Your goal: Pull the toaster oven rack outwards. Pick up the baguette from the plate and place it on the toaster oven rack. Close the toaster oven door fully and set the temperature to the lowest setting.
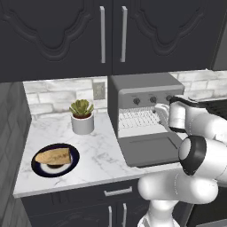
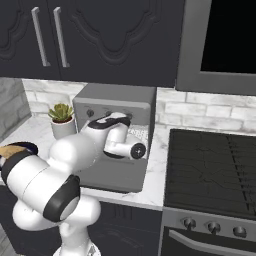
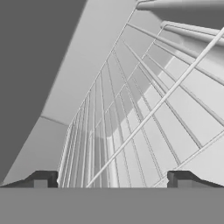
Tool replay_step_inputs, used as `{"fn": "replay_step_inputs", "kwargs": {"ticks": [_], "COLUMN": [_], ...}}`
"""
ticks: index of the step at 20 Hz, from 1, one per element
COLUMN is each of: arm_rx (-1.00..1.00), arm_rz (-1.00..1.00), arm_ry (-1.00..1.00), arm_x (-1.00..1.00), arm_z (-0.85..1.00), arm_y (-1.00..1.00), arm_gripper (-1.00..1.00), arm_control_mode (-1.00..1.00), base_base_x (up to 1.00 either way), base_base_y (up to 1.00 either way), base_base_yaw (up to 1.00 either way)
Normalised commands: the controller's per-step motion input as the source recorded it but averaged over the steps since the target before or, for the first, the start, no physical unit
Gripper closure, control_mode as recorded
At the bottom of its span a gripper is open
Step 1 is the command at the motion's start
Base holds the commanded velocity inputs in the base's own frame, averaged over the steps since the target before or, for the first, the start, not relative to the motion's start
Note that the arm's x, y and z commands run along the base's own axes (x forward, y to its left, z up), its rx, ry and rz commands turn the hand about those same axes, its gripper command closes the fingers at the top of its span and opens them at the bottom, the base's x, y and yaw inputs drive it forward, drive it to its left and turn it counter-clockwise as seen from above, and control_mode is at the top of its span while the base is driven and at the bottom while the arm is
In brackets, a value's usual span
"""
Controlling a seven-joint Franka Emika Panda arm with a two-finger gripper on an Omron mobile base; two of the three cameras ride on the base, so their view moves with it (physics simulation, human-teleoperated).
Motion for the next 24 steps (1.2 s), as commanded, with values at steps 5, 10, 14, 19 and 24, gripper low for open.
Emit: {"fn": "replay_step_inputs", "kwargs": {"ticks": [5, 10, 14, 19, 24], "arm_rx": [0.00, 0.00, 0.01, 0.00, 0.00], "arm_rz": [-0.09, -0.09, -0.09, -0.09, -0.09], "arm_ry": [0.12, 0.07, 0.05, 0.02, 0.00], "arm_x": [0.08, 0.00, 0.00, 0.00, -0.02], "arm_z": [-0.36, -0.46, -0.40, -0.45, -0.47], "arm_y": [0.00, 0.00, 0.00, 0.00, 0.00], "arm_gripper": [-1.00, -1.00, -1.00, -1.00, -1.00], "arm_control_mode": [-1.00, -1.00, -1.00, -1.00, -1.00], "base_base_x": [0.00, 0.00, 0.00, 0.00, 0.00], "base_base_y": [0.00, 0.00, 0.00, 0.00, 0.00], "base_base_yaw": [0.00, 0.00, 0.00, 0.00, 0.00]}}
